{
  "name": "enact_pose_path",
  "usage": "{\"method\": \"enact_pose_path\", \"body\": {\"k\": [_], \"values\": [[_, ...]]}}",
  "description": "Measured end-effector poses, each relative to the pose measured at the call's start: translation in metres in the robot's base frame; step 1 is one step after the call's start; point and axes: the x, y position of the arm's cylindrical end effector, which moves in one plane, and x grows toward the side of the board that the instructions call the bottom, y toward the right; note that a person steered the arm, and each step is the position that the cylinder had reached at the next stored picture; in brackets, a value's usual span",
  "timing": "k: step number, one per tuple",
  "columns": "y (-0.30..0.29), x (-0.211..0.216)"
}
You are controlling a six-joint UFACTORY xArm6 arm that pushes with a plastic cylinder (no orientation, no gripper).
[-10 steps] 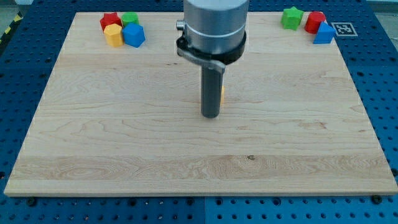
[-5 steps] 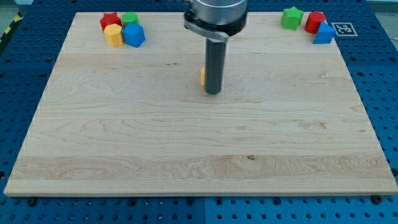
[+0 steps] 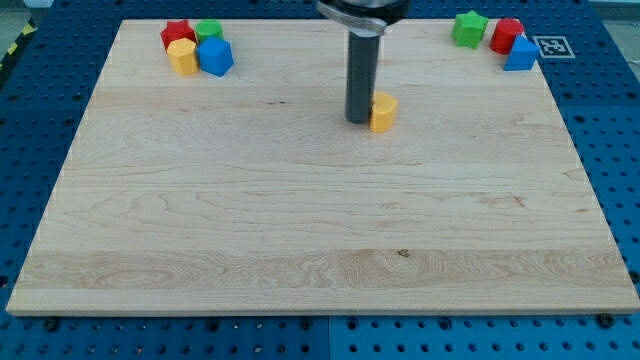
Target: Place the yellow heart below the green star
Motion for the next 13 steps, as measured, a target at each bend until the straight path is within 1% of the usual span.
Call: {"method": "enact_pose_path", "body": {"k": [1, 2, 3, 4, 5, 6, 8, 9, 11, 12, 13], "values": [[0.007, 0.029], [0.021, 0.001], [0.041, -0.04], [0.062, -0.048], [0.079, -0.065], [0.085, -0.031], [0.14, -0.04], [0.141, -0.067], [0.139, -0.067], [0.111, -0.051], [0.097, -0.077]]}}
